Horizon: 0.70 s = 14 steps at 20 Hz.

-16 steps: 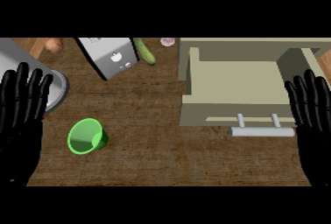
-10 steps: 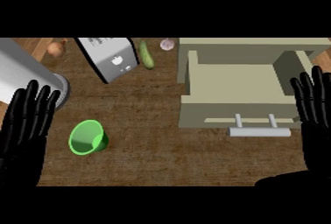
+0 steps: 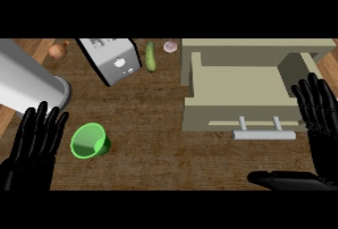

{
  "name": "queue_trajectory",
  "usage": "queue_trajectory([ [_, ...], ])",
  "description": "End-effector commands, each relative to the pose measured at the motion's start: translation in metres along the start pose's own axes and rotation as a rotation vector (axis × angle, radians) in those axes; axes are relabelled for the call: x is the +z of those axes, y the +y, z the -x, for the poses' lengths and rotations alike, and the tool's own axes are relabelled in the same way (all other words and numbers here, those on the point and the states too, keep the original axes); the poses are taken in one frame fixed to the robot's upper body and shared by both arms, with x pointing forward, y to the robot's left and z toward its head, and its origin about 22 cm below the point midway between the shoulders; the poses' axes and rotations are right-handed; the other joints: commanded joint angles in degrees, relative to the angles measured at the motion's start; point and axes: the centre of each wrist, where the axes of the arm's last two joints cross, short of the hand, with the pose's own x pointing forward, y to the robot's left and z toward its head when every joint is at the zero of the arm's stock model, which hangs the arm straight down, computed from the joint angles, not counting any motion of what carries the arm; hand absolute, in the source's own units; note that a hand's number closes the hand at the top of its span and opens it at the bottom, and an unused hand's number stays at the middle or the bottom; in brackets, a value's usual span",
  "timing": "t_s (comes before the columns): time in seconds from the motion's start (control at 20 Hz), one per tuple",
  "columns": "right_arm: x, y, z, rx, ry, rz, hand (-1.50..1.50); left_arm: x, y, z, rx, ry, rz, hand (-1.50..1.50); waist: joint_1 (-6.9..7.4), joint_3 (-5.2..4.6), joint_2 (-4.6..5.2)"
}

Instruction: Pick up the cup, place it into the drawer and close the drawer

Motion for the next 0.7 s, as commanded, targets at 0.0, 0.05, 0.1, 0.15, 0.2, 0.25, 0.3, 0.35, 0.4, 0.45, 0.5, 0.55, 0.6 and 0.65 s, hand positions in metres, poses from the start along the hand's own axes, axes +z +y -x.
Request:
queue_trajectory([
  [0.0,-0.011,0.015,0.01,-0.015,0.001,0.005,-1.5,0.01,0.018,0.013,0.025,0.037,-0.037,-1.5,0.11,-0.01,-0.02],
  [0.05,0.0,0.008,0.005,0.008,0.004,-0.011,-1.5,0.018,0.014,0.034,0.009,0.054,-0.038,-1.5,-0.04,-0.01,-0.04],
  [0.1,0.002,-0.006,0.014,0.001,0.004,-0.021,-1.5,0.007,0.018,0.036,-0.001,0.053,-0.064,-1.5,-0.14,0.0,-0.01],
  [0.15,-0.003,-0.003,0.014,-0.002,-0.008,-0.005,-1.5,0.017,0.028,0.021,-0.014,0.045,-0.079,-1.5,0.03,0.0,-0.04],
  [0.2,-0.005,-0.003,0.01,0.011,-0.003,-0.003,-1.5,0.02,0.029,0.028,-0.046,0.065,-0.091,-1.5,0.01,0.0,-0.04],
  [0.25,-0.018,0.003,0.019,-0.001,0.001,-0.023,-1.5,0.014,0.038,0.035,-0.051,0.084,-0.108,-1.5,0.09,0.0,0.02],
  [0.3,-0.004,0.007,-0.004,-0.013,-0.007,-0.017,-1.5,0.011,0.04,0.047,-0.071,0.096,-0.119,-1.5,-0.23,-0.02,-0.03],
  [0.35,-0.02,-0.017,0.009,-0.02,-0.014,0.004,-1.5,0.032,0.049,0.048,-0.079,0.089,-0.112,-1.5,0.11,-0.01,-0.01],
  [0.4,-0.01,0.01,-0.009,-0.002,-0.001,0.005,-1.5,0.03,0.026,0.058,-0.1,0.102,-0.143,-1.5,-0.08,-0.02,-0.06],
  [0.45,-0.011,-0.011,0.014,0.025,-0.009,0.008,-1.5,0.031,0.063,0.052,-0.108,0.095,-0.19,-1.5,0.01,-0.01,0.02],
  [0.5,-0.01,-0.017,0.0,0.017,-0.011,-0.017,-1.5,0.034,0.071,0.06,-0.102,0.121,-0.185,-1.5,-0.14,-0.02,-0.02],
  [0.55,-0.009,-0.016,0.003,0.034,0.002,0.006,-1.5,0.037,0.068,0.075,-0.122,0.112,-0.196,-1.5,-0.18,-0.02,-0.01],
  [0.6,-0.012,0.002,0.016,0.006,0.008,-0.003,-1.5,0.026,0.056,0.083,-0.128,0.146,-0.182,-1.5,-0.13,-0.01,0.02],
  [0.65,-0.01,-0.003,0.017,0.008,0.006,-0.013,-1.5,0.022,0.069,0.075,-0.146,0.145,-0.207,-1.5,-0.13,0.0,0.01],
])
